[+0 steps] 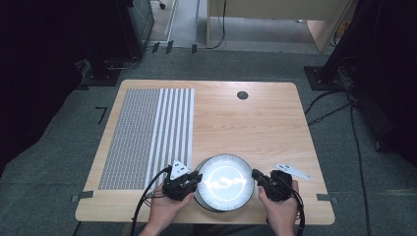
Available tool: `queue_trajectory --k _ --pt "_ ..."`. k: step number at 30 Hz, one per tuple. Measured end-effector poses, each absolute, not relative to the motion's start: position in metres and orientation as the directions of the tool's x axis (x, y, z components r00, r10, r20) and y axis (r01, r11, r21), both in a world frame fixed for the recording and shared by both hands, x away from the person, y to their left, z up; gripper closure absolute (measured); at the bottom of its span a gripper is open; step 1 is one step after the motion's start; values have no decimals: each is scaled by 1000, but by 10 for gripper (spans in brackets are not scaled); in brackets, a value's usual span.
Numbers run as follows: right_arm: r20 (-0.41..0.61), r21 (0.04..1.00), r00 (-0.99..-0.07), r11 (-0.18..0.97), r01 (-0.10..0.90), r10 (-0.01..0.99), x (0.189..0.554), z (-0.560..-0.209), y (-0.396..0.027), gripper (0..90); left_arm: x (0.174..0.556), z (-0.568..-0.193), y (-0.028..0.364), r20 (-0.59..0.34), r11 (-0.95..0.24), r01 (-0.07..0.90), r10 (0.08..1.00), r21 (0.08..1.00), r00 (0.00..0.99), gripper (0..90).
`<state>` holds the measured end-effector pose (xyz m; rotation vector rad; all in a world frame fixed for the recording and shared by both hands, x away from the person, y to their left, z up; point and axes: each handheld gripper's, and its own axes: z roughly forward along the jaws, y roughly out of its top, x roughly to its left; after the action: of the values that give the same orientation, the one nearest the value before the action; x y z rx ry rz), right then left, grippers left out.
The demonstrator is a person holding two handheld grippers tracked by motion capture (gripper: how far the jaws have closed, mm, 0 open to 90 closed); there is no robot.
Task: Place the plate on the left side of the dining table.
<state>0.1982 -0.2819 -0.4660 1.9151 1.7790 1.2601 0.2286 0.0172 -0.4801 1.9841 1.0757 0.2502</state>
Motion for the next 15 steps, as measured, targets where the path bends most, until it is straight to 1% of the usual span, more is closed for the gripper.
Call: queue_trajectory --k 3,8,10,12,15 --pt "420 682 -114 -230 695 900 198 -466 -282 898 230 -483 16 -207 -284 616 771 735 602 753" --pt "415 680 -130 -212 702 900 199 -466 -283 892 230 -484 15 -204 -284 615 774 735 600 756" --pt "425 658 -132 -206 724 895 198 -464 -285 873 230 -485 14 -190 -291 612 778 735 599 771" --pt "425 664 -136 -206 718 895 196 -463 -286 818 230 -485 14 -187 -292 610 780 737 598 775" --pt "420 666 -135 -203 717 898 195 -463 -288 762 230 -485 14 -185 -291 609 780 738 598 776"
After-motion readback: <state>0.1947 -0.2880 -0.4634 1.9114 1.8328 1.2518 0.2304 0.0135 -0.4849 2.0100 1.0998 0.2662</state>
